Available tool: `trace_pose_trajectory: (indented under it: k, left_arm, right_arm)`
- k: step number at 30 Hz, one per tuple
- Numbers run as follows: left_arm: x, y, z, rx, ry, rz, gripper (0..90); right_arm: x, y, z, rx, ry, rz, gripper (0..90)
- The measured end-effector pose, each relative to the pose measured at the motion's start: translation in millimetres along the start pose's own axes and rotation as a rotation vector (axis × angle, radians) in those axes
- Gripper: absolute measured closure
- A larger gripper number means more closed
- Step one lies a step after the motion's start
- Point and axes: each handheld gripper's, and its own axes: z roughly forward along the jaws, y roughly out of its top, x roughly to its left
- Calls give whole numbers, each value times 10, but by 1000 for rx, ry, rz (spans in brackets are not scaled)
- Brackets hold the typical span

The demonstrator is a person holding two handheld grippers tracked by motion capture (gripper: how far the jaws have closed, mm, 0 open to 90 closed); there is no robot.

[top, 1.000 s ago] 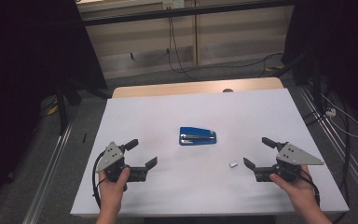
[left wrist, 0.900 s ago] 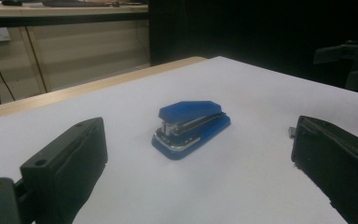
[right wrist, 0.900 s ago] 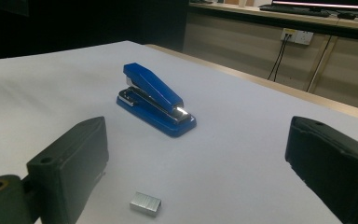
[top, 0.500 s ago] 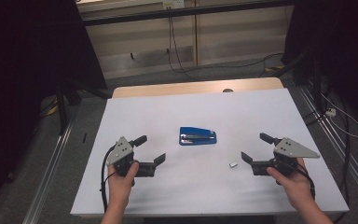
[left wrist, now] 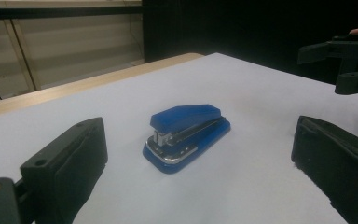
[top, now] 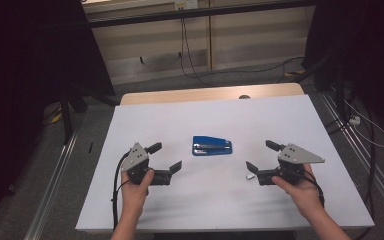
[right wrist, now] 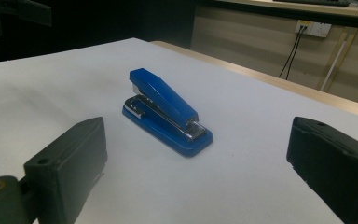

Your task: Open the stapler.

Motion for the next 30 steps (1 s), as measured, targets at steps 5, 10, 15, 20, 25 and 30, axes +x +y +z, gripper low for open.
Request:
trace_pose_trajectory:
  k: [5, 10, 15, 20, 25, 30]
  left_arm:
    - [-1, 8, 84, 6, -7, 2, 34]
    - [2, 11, 149, 8, -12, -3, 34]
    - [6, 18, 209, 9, -13, -3, 34]
    - [11, 21, 260, 7, -18, -6, 35]
    - [25, 11, 314, 16, -18, -9, 36]
    - [26, 21, 366, 32, -12, 12, 37]
  right_arm:
    - [22, 30, 96, 13, 13, 7, 44]
    - [49, 67, 183, 20, 23, 11, 43]
    - [66, 113, 261, 24, 30, 19, 44]
    - [75, 163, 343, 25, 38, 29, 46]
    - [96, 199, 410, 26, 48, 31, 48]
    - [130, 233, 495, 31, 60, 30, 58]
